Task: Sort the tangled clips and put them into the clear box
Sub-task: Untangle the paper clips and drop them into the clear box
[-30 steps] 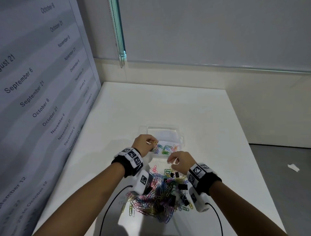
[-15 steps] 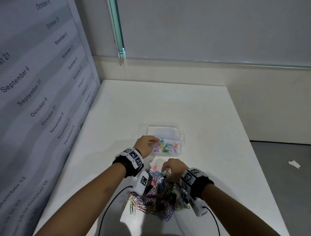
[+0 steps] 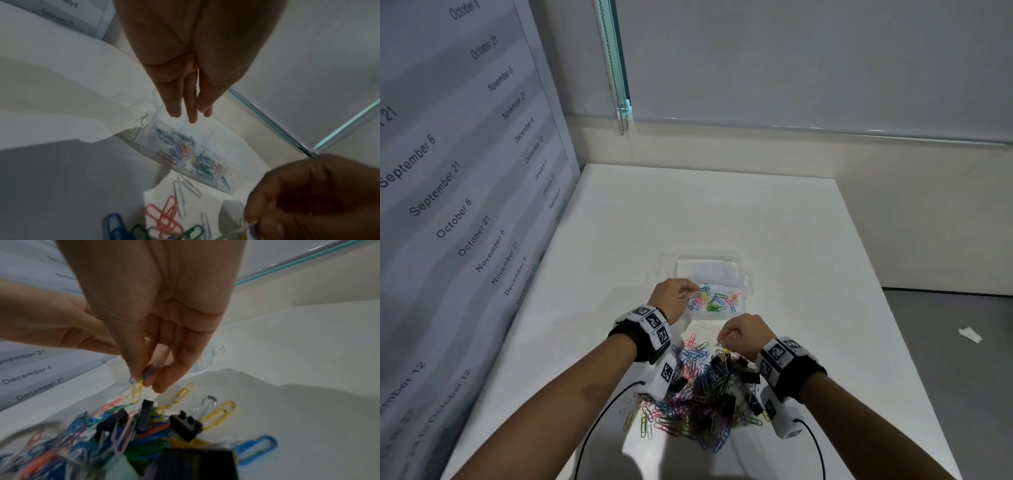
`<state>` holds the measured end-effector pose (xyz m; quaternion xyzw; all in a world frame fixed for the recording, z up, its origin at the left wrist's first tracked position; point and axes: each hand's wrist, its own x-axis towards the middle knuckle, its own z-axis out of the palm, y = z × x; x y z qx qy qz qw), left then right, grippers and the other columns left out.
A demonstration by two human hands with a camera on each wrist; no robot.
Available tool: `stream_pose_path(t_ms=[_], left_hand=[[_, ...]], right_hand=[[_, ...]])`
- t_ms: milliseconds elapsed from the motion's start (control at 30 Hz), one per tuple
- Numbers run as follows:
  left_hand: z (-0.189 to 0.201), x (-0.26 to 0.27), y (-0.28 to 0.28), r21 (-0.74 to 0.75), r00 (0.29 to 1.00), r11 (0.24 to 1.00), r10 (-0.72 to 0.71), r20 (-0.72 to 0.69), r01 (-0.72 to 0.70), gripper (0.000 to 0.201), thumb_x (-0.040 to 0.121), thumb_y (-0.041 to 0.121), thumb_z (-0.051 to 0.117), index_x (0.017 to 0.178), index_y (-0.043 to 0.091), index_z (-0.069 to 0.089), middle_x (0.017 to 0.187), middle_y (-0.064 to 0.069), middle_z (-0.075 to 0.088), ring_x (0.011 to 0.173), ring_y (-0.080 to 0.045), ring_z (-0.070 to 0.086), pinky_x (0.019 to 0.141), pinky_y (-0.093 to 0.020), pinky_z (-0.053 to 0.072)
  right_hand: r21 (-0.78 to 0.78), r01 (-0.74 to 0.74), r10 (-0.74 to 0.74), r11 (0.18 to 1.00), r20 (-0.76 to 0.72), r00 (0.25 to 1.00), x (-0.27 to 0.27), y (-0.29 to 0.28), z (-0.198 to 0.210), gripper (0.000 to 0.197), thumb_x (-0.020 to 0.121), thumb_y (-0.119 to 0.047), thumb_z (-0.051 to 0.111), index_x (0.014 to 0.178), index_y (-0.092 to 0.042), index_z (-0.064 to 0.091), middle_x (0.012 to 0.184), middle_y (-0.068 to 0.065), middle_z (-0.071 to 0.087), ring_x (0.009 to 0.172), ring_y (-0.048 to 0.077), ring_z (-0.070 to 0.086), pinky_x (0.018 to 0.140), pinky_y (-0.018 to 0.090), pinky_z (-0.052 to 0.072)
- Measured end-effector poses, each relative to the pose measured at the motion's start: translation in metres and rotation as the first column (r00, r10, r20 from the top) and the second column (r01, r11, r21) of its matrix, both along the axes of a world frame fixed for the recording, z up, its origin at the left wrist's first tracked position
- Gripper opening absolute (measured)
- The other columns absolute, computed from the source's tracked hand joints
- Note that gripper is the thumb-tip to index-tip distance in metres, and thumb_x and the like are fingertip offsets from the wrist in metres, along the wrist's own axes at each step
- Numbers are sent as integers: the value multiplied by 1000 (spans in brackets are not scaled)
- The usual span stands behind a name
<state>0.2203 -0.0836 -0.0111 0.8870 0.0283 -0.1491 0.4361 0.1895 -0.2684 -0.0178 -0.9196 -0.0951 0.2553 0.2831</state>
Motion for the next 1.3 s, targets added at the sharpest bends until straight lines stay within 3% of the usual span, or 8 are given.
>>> stream_pose_path(t_ms=[200, 333, 467, 600, 767, 1033, 1167, 1300], left_hand=[[-5, -21, 0, 84, 983, 988, -139, 119, 129, 33, 84, -7, 45, 100, 10, 68, 114, -9, 62, 111, -20, 56, 96, -24, 41], [-8, -41, -13, 127, 970, 965, -237, 56, 229, 23, 85, 1, 54, 99, 11, 68, 105, -8, 60, 94, -20, 59, 84, -27, 48], [-18, -55, -27, 217, 870, 843, -479, -119, 493, 26, 80, 7, 62, 106, 13, 65, 102, -8, 55, 91, -25, 58, 87, -35, 50], [-26, -59, -37, 277, 828, 780, -530, -185, 561, 30, 80, 9, 65, 109, 13, 61, 100, -8, 47, 97, -30, 55, 87, -36, 46], [-29, -62, -38, 260, 852, 812, -500, -153, 523, 23, 78, 12, 67, 100, 11, 60, 99, -10, 56, 90, -26, 56, 77, -33, 44], [-31, -63, -21, 161, 898, 883, -432, -83, 440, 17, 78, 18, 69, 77, 21, 52, 82, 1, 61, 75, -17, 54, 74, -32, 47], [-28, -62, -1, 74, 959, 957, -276, -66, 281, 14, 82, 21, 67, 82, 22, 53, 78, 2, 59, 69, -12, 53, 70, -25, 46], [-27, -56, 28, 123, 988, 981, -147, -55, 153, 16, 83, 25, 66, 83, 24, 50, 75, 4, 58, 68, -12, 54, 64, -22, 43]], right_hand=[[27, 51, -52, 998, 40, 998, 8, -7, 2, 15, 79, -6, 59, 80, -10, 73, 82, 7, 73, 45, -3, 51, 50, 2, 37], [93, 124, -133, 988, 99, 986, 22, -8, 15, 10, 80, -7, 63, 80, -9, 72, 76, 5, 70, 53, 5, 56, 65, 20, 51], [169, 192, -217, 967, 144, 965, 38, -9, 20, 13, 81, -7, 61, 79, -15, 70, 71, -1, 66, 43, -4, 55, 49, 3, 43], [149, 222, -242, 963, 134, 961, 40, -8, 20, 16, 85, -10, 59, 94, -15, 70, 97, 3, 70, 69, 12, 58, 65, 16, 43], [130, 181, -199, 975, 139, 970, 22, -9, 10, 22, 83, -5, 54, 90, -14, 71, 102, 3, 71, 81, 11, 58, 74, 17, 40], [-59, -46, 46, 997, 3, 999, 2, -11, -10, 27, 73, -3, 58, 95, -15, 67, 104, 5, 67, 64, 0, 46, 57, 9, 33], [-157, -64, 63, 985, -7, 998, 3, -8, -17, 32, 77, -5, 57, 107, -17, 61, 116, 7, 56, 102, 20, 55, 84, 22, 41], [-158, -86, 84, 984, -13, 996, 3, 6, -21, 40, 80, -17, 61, 119, -19, 52, 126, 8, 49, 117, 22, 49, 99, 31, 39]])
